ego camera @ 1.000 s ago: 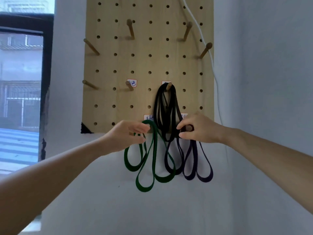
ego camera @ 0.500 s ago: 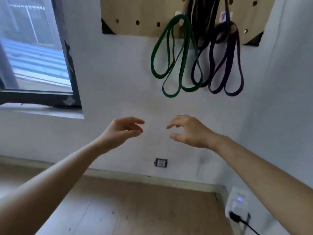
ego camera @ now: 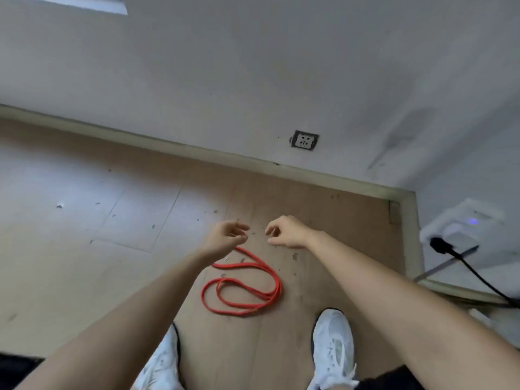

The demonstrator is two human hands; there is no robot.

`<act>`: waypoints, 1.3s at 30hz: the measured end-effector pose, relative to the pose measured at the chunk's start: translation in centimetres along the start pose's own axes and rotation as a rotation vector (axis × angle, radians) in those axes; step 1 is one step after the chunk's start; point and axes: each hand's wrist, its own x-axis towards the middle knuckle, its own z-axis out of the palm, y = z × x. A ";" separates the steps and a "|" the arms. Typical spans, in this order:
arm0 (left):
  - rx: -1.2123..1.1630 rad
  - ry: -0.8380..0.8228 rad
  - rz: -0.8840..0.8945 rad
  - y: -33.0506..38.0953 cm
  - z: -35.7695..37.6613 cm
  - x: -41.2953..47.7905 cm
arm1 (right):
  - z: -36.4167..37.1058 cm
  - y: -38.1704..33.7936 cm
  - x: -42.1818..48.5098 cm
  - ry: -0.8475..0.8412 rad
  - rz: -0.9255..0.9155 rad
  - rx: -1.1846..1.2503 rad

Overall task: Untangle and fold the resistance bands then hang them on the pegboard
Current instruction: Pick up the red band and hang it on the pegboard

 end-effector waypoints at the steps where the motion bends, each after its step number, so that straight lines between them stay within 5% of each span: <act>1: 0.029 -0.031 -0.018 -2.1 1.7 0.1 | 2.0 0.8 0.8 -0.043 0.011 -0.001; 8: 0.214 -0.088 -0.045 -11.3 11.4 -0.8 | 12.8 7.2 2.3 -0.226 0.041 -0.101; 23: 0.733 0.017 0.190 -16.5 17.0 -0.9 | 19.2 12.4 3.6 -0.031 -0.122 -0.210; 33: 0.469 -0.160 0.042 -12.4 11.3 -0.5 | 14.4 8.8 3.0 0.153 -0.295 -0.237; 39: 0.307 -0.098 -0.005 -8.0 5.3 -1.0 | 8.9 5.0 1.3 0.198 -0.348 -0.157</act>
